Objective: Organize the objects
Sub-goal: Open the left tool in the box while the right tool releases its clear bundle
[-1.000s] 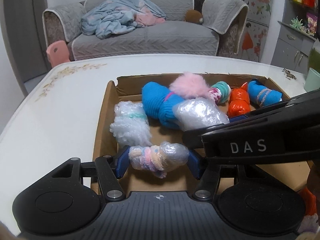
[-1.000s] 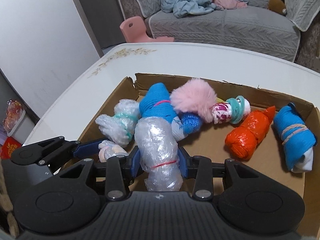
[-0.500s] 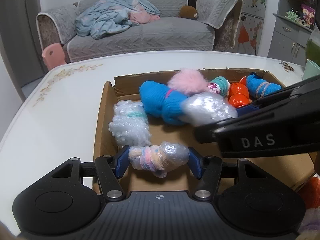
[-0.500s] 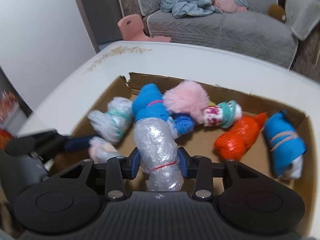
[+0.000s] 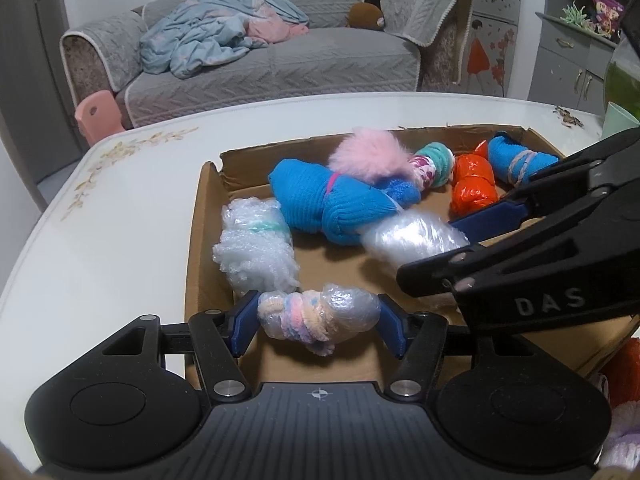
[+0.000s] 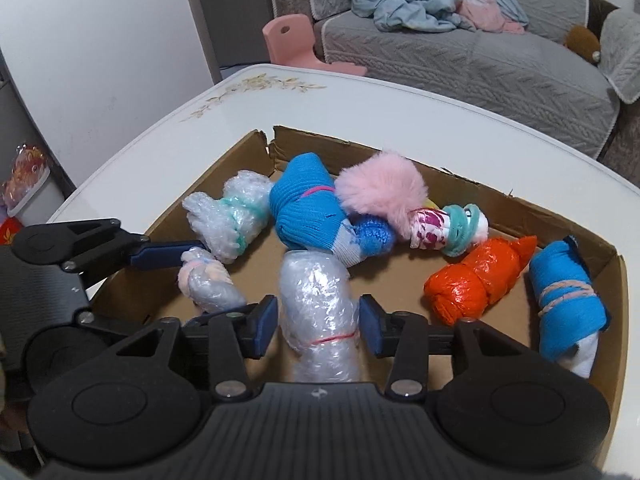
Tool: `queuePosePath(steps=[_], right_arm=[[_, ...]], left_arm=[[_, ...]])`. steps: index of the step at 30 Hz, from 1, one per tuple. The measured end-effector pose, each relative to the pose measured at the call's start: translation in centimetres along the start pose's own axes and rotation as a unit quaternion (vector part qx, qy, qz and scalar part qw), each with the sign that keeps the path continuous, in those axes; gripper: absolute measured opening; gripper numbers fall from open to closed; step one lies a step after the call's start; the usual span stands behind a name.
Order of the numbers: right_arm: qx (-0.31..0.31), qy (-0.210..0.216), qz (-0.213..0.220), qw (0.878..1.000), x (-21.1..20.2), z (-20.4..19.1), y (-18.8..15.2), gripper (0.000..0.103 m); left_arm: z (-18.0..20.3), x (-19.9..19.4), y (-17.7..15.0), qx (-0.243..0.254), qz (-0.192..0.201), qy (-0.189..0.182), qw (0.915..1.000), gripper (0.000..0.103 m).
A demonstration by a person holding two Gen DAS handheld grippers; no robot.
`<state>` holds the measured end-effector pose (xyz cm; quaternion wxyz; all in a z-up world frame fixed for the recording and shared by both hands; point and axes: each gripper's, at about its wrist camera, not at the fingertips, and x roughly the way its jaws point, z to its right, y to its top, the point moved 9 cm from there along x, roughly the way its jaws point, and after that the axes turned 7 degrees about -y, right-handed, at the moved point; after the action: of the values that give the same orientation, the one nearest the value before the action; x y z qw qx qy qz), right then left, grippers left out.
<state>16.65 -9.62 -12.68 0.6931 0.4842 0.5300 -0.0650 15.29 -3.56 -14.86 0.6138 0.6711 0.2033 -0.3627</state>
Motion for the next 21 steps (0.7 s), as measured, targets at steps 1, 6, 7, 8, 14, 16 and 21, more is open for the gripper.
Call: queuePosePath(steps=[1,6,7,8,14,16,21], right_arm=[[-0.003,-0.002,-0.002,1.0,-0.1,0.0,0.0,0.044],[-0.007,-0.007,-0.002,1.0,-0.9,0.1,0.3,0.058],[-0.006,-0.009,-0.003,1.0,-1.1,0.1,0.4,0.058],[-0.005,-0.011,-0.005,1.0,-1.1,0.1,0.5,0.058],[0.005,-0.019,-0.009,1.0,-1.8,0.3,0.9,0.071],[0.007,-0.023,-0.006,1.0,-2.3,0.3,1.1,0.075],[0.015,-0.026,0.001,1.0,-3.8,0.2,1.4,0.09]], left_arm=[[0.0,0.1,0.0,0.0,-0.003,0.001,1.0,0.069],[0.5,0.1,0.2,-0.009,-0.018,-0.009,0.9998,0.084],[0.5,0.0,0.2,-0.008,-0.018,-0.003,0.9998,0.088],[0.4,-0.1,0.3,-0.008,-0.018,0.001,0.9998,0.089],[0.2,-1.0,0.6,-0.027,-0.023,0.004,0.9993,0.099],[0.3,-1.6,0.9,-0.029,-0.019,0.003,0.9994,0.1],[0.1,-3.2,1.3,-0.031,-0.01,0.014,0.9994,0.103]])
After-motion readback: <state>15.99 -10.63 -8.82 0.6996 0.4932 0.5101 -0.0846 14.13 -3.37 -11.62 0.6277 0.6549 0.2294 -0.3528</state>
